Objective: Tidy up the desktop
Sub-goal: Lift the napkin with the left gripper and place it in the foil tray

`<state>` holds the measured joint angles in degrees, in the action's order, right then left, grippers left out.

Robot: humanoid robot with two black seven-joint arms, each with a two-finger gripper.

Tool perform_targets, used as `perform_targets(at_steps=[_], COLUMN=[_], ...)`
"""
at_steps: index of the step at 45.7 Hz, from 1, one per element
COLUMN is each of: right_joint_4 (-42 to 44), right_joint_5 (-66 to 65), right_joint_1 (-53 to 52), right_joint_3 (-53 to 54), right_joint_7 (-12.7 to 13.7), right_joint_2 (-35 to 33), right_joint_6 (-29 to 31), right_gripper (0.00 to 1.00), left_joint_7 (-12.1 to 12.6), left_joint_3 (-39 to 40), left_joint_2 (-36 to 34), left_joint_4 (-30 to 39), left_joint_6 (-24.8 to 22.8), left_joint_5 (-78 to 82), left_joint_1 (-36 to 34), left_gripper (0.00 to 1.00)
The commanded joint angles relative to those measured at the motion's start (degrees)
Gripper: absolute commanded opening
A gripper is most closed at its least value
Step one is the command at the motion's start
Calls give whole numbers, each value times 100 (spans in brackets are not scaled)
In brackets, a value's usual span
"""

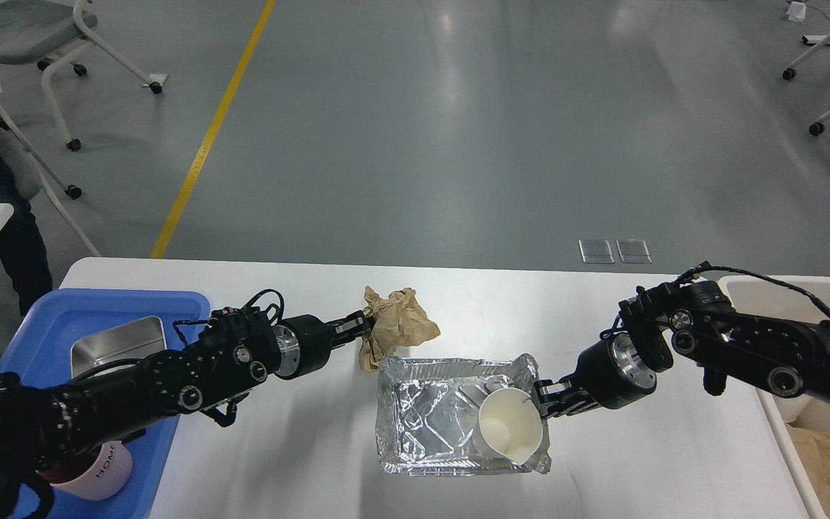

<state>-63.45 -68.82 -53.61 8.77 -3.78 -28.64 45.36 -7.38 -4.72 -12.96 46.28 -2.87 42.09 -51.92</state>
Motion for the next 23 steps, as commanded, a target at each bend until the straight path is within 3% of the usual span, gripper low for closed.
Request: perform_targets(at_steps=[1, 12, 23], right_joint_4=[0, 8, 35], right_joint_5=[0, -18, -44], right_joint_1=[0, 0, 0], right_joint_3=[-7, -25, -51], right_joint_7=[0, 0, 0], right_joint_2=[-1, 26, 52], right_joint_6=[8, 8, -1], right_gripper=[0, 0, 0], left_joint_7=[97, 202, -9], left_joint_3=[-29, -38, -56], left_joint_2=[-829, -2394, -3686], left_joint_4=[1294, 3176, 4003], left_joint_6=[349, 648, 578], left_joint_5=[9, 27, 282], left_joint_1=[-37, -125, -108], left_gripper=[3, 4, 4])
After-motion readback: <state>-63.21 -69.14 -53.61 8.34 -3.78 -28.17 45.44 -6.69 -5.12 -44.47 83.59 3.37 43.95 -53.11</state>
